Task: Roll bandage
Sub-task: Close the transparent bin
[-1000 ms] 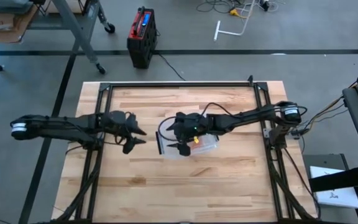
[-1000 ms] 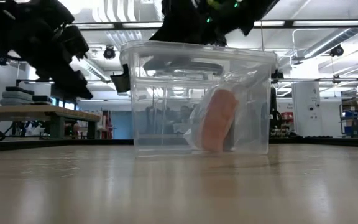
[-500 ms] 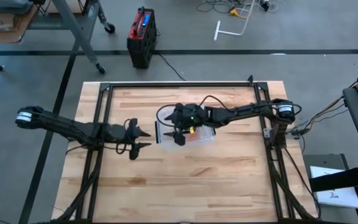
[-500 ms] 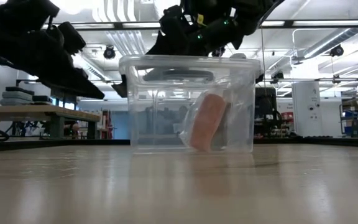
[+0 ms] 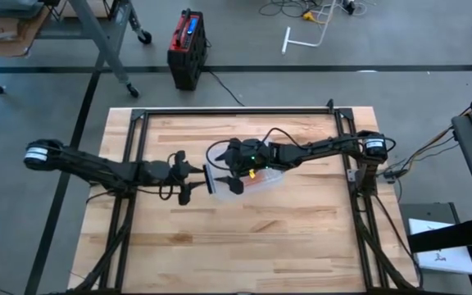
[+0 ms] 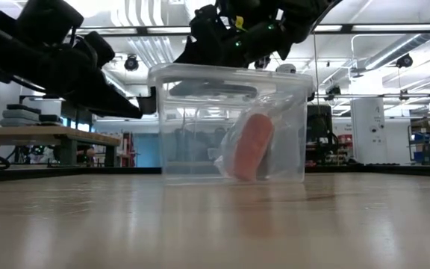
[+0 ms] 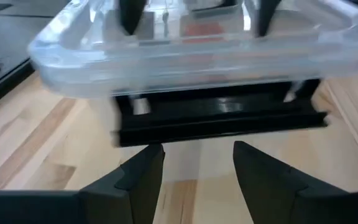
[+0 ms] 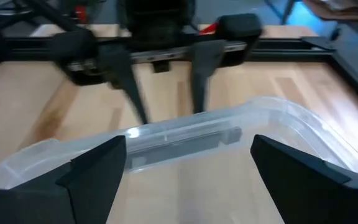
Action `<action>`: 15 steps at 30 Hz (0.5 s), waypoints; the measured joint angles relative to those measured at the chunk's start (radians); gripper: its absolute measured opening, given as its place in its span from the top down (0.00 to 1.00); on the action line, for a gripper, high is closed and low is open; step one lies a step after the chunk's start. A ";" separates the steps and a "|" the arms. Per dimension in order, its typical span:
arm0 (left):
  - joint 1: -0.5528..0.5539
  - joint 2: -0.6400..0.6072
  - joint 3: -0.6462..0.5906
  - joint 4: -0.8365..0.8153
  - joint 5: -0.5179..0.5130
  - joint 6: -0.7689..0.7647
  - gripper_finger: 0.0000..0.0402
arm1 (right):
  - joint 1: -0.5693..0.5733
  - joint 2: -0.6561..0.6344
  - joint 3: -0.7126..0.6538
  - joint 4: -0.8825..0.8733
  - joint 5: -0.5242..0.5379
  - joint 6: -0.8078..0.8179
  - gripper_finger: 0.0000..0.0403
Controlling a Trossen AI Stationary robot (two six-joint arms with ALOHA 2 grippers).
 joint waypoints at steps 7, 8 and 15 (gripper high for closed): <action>0.000 0.012 0.002 0.048 -0.044 0.001 0.54 | -0.007 0.002 0.000 0.003 0.065 0.003 0.14; 0.000 0.001 0.002 0.053 -0.047 0.002 0.54 | -0.007 0.002 0.000 0.003 0.066 0.003 0.14; 0.000 -0.077 0.004 0.118 -0.054 0.014 0.53 | -0.007 0.005 -0.002 0.009 0.063 0.001 0.14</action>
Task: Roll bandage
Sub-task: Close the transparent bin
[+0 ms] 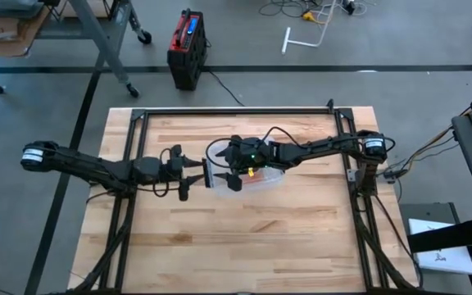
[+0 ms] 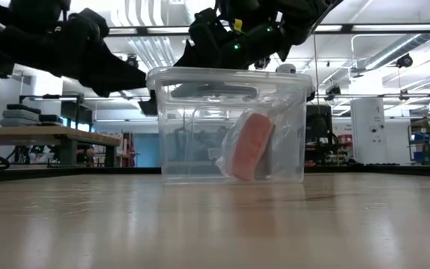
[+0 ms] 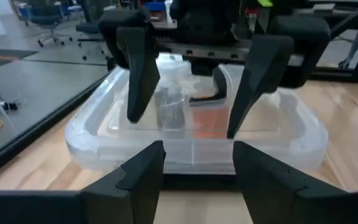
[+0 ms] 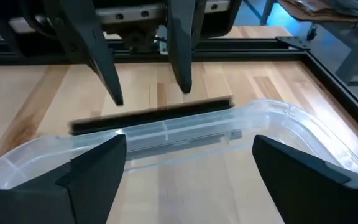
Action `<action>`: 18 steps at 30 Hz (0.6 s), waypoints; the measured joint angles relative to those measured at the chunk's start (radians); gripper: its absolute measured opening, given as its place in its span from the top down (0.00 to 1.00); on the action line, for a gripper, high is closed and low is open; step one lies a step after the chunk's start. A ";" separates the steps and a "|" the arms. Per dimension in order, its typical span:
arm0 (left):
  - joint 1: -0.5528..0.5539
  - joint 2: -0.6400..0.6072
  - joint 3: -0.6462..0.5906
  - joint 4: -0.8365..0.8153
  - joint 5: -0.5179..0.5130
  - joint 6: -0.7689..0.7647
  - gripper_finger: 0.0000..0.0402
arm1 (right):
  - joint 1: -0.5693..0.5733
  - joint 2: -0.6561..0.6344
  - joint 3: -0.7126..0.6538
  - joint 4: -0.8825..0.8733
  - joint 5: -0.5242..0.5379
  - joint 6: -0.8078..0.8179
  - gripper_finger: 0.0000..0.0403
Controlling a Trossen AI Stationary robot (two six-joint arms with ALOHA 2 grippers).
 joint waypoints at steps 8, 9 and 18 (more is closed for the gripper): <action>0.005 0.063 -0.001 0.006 0.001 0.033 0.59 | 0.000 0.040 0.002 0.016 -0.006 -0.004 0.14; 0.005 0.063 0.002 -0.003 0.001 0.044 0.60 | 0.000 0.043 0.002 0.014 -0.006 -0.006 0.14; 0.005 -0.100 0.195 -0.573 0.001 0.038 0.60 | -0.007 0.029 0.000 0.017 -0.006 -0.010 0.14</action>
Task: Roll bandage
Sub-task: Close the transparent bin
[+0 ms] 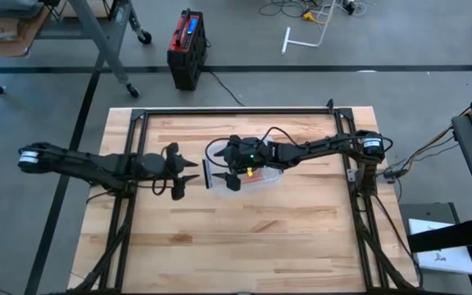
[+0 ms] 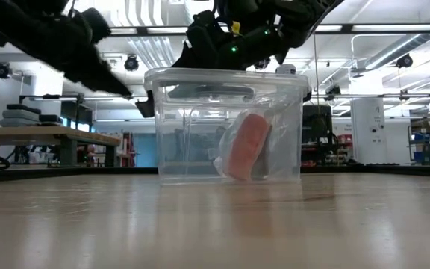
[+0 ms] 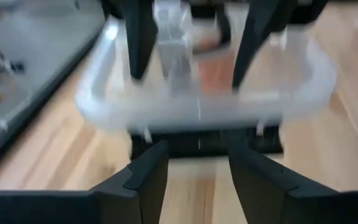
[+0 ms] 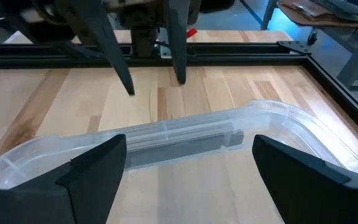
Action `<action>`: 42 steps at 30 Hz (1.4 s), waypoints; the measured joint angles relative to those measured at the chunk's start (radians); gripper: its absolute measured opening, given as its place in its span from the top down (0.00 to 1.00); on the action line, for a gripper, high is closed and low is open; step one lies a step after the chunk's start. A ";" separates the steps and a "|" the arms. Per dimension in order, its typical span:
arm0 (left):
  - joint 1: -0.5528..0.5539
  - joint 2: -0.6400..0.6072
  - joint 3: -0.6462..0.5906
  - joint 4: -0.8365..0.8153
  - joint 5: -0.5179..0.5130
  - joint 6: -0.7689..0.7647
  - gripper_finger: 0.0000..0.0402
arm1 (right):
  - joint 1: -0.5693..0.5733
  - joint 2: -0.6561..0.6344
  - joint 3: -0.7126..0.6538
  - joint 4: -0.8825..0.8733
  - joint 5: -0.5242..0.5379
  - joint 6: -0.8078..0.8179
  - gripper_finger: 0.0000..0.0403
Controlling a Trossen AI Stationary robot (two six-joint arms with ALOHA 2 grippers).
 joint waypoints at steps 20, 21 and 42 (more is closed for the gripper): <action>-0.002 0.223 -0.301 0.630 -0.001 -0.058 0.61 | -0.072 -0.049 -0.233 0.500 -0.261 0.044 0.20; -0.002 0.247 -0.301 0.674 -0.012 -0.061 0.61 | -0.076 -0.044 -0.237 0.502 -0.263 0.041 0.20; -0.001 0.328 -0.136 0.590 -0.045 -0.056 0.57 | -0.095 -0.002 -0.238 0.411 -0.270 -0.020 0.23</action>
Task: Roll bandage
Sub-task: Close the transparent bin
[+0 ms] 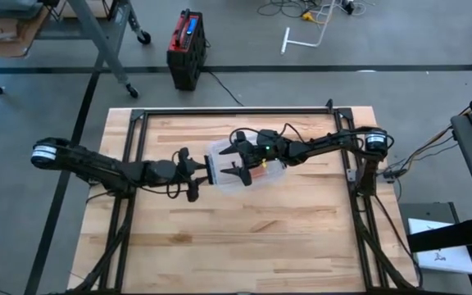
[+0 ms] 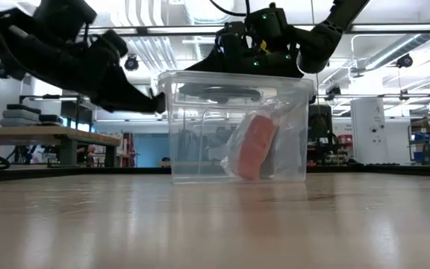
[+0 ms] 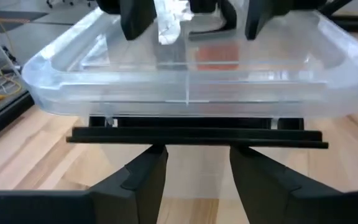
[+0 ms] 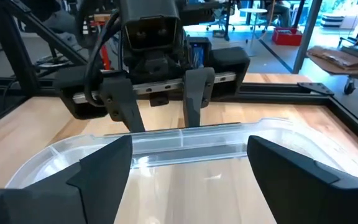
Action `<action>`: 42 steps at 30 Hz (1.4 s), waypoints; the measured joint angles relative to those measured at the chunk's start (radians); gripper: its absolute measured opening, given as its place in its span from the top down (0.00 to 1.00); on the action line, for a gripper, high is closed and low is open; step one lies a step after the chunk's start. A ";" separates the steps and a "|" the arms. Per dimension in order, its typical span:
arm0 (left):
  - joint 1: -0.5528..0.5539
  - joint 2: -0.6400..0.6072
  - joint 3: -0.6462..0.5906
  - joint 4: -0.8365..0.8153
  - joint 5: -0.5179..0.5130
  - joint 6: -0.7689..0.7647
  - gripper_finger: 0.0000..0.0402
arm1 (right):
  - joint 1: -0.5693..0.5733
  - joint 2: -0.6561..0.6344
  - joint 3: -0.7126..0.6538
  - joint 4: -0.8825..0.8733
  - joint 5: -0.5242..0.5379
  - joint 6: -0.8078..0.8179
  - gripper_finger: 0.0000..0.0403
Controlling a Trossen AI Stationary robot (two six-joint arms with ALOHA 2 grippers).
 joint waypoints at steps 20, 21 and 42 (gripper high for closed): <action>0.009 0.031 0.122 -0.124 -0.004 0.091 0.62 | -0.005 -0.005 -0.002 -0.048 -0.004 -0.023 0.23; 0.010 0.038 0.123 -0.121 -0.005 0.092 0.61 | -0.005 -0.005 -0.002 -0.048 -0.004 -0.023 0.24; 0.018 0.026 0.262 -0.367 0.022 0.148 0.64 | -0.012 -0.007 0.000 -0.078 0.005 -0.026 0.28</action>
